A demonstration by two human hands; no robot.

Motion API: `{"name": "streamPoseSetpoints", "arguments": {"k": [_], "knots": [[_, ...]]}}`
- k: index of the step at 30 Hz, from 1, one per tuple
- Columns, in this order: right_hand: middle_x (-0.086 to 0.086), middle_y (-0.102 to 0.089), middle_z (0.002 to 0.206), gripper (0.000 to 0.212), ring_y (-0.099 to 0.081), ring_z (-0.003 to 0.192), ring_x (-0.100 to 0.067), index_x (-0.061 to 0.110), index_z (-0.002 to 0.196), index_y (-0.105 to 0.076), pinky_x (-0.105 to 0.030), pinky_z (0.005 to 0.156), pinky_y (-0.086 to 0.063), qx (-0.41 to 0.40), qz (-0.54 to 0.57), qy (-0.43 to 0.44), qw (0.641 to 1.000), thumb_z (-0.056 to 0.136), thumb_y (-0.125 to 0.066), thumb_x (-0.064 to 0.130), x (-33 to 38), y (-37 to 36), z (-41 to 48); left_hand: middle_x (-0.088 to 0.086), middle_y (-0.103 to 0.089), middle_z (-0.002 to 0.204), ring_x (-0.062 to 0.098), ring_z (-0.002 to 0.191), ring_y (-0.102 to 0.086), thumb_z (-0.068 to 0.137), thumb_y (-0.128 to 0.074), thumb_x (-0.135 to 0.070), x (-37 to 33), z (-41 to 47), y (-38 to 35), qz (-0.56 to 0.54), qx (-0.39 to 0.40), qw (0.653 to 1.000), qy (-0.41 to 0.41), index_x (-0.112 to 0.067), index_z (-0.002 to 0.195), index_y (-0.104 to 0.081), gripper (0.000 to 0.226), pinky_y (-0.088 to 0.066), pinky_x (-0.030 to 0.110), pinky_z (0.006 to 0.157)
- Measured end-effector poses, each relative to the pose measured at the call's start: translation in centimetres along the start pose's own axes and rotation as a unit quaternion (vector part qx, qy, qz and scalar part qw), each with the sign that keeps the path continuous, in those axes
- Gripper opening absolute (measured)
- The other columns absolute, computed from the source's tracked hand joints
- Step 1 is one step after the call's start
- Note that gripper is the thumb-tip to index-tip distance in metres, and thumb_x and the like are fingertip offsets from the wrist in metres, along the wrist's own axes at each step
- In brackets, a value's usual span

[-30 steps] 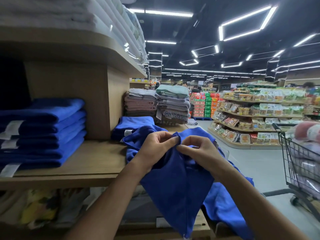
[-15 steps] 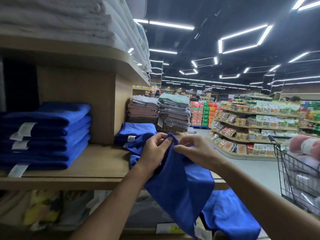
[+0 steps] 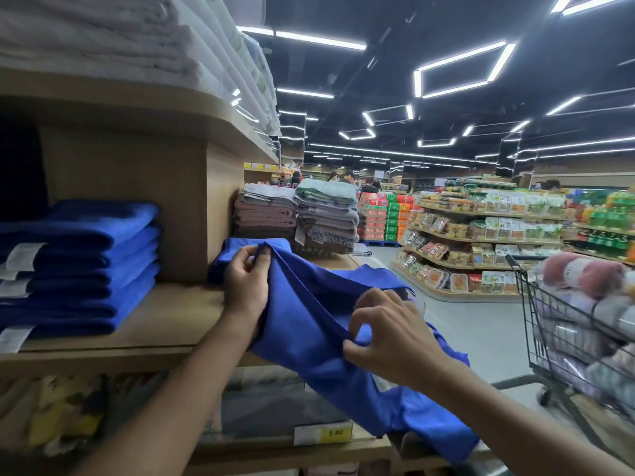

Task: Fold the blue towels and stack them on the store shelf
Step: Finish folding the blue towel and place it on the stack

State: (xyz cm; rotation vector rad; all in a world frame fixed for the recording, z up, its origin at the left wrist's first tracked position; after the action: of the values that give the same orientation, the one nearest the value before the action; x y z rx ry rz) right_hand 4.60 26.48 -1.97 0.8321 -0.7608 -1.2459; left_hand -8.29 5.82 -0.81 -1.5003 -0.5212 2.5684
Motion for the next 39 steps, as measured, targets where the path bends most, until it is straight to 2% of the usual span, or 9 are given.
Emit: {"name": "streamPoseSetpoints", "arguments": {"k": [5, 8, 12, 18, 24, 26, 28, 34, 39], "knots": [[0.019, -0.051, 0.079, 0.015, -0.047, 0.077, -0.004, 0.039, 0.073, -0.048, -0.018, 0.066, -0.028, -0.029, 0.071, 0.034, 0.996, 0.07, -0.048, 0.053, -1.1, 1.1, -2.5, -0.004, -0.06, 0.075, 0.007, 0.065, -0.051, 0.1, -0.061, -0.023, 0.3, 1.2, 3.0, 0.026, 0.013, 1.0, 0.002, -0.021, 0.084, -0.061, 0.016, -0.042, 0.023, 0.057], [0.015, -0.051, 0.062, 0.014, -0.047, 0.06, -0.006, 0.035, 0.075, -0.046, -0.027, 0.053, -0.036, -0.035, 0.112, 0.033, 0.993, 0.073, -0.055, 0.046, -1.6, 1.6, -3.2, -0.003, -0.061, 0.077, 0.006, 0.066, -0.053, 0.1, -0.06, -0.018, 0.8, 1.7, 4.3, 0.004, -0.021, 1.0, 0.021, -0.02, 0.085, -0.061, 0.016, -0.046, 0.017, 0.058], [0.01, -0.052, 0.061, 0.027, -0.044, 0.059, -0.007, 0.02, 0.074, -0.059, -0.042, 0.059, -0.041, 0.014, 0.251, -0.001, 0.968, 0.083, -0.082, 0.032, -3.6, 1.7, -3.2, -0.001, -0.06, 0.079, 0.009, 0.07, -0.053, 0.101, -0.058, -0.018, 1.5, 2.2, 5.9, -0.011, -0.097, 0.993, 0.059, -0.02, 0.081, -0.058, 0.02, -0.046, 0.021, 0.063], [0.005, -0.069, 0.068, 0.009, -0.06, 0.062, -0.005, 0.025, 0.081, -0.077, -0.015, 0.058, -0.045, 0.116, 0.435, -0.07, 0.89, 0.087, -0.08, 0.018, -6.4, 2.7, -3.3, -0.002, -0.059, 0.08, 0.006, 0.069, -0.052, 0.102, -0.056, -0.018, 1.0, 1.8, 5.9, 0.003, -0.11, 0.993, 0.044, -0.018, 0.091, -0.061, 0.012, -0.045, 0.013, 0.057], [0.025, -0.069, 0.094, 0.01, -0.064, 0.075, -0.001, 0.043, 0.082, -0.074, -0.03, 0.065, -0.05, -0.007, 0.045, -0.045, 0.998, 0.084, -0.076, 0.034, -6.4, 2.8, -3.6, -0.001, -0.06, 0.079, 0.006, 0.067, -0.053, 0.102, -0.056, -0.018, 0.7, 1.2, 5.7, -0.013, -0.11, 0.993, 0.048, -0.02, 0.086, -0.059, 0.017, -0.046, 0.008, 0.049], [0.019, -0.065, 0.126, 0.006, -0.07, 0.082, -0.006, 0.042, 0.087, -0.077, -0.033, 0.079, -0.052, -0.016, 0.026, -0.05, 0.998, 0.087, -0.074, 0.036, -5.7, 2.5, -3.4, -0.001, -0.06, 0.079, 0.006, 0.067, -0.054, 0.102, -0.056, -0.018, 0.7, 1.2, 5.7, -0.019, -0.109, 0.992, 0.052, -0.022, 0.083, -0.058, 0.02, -0.047, 0.009, 0.051], [0.009, -0.064, 0.136, 0.011, -0.069, 0.057, -0.003, 0.037, 0.089, -0.079, -0.031, 0.082, -0.052, 0.0, 0.06, -0.062, 0.996, 0.092, -0.07, 0.031, -5.4, 1.9, -3.0, -0.001, -0.06, 0.079, 0.006, 0.067, -0.054, 0.102, -0.056, -0.018, 0.8, 1.2, 5.7, -0.028, -0.108, 0.992, 0.056, -0.021, 0.083, -0.058, 0.02, -0.048, 0.01, 0.052], [0.006, -0.069, 0.063, 0.022, -0.065, 0.044, -0.005, 0.025, 0.088, -0.073, -0.022, 0.057, -0.052, 0.036, 0.088, -0.126, 0.987, 0.1, -0.056, 0.023, -5.0, 0.9, -1.8, 0.0, -0.062, 0.083, 0.009, 0.072, -0.056, 0.102, -0.057, -0.019, 1.2, 1.5, 5.9, -0.024, -0.111, 0.992, 0.048, -0.017, 0.091, -0.061, 0.012, -0.049, 0.016, 0.06], [-0.001, -0.073, 0.074, 0.025, -0.071, 0.069, -0.017, 0.021, 0.089, -0.075, -0.035, 0.08, -0.055, 0.006, 0.027, -0.126, 0.992, 0.099, -0.053, 0.021, -4.8, 1.1, -1.7, 0.0, -0.061, 0.08, 0.009, 0.069, -0.055, 0.102, -0.057, -0.019, 1.5, 1.7, 6.1, -0.01, -0.12, 0.992, 0.045, -0.018, 0.086, -0.06, 0.016, -0.048, 0.012, 0.053]]}}
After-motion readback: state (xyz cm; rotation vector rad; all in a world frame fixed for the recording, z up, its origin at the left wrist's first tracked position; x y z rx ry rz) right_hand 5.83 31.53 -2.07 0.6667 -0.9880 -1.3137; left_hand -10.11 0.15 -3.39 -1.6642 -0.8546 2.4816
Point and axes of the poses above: each hand's wrist, its own z-axis towards the middle knuckle, its own y-axis out of the back of the hand, x = y × z, the point moved 5 cm from there along z, towards the middle knuckle
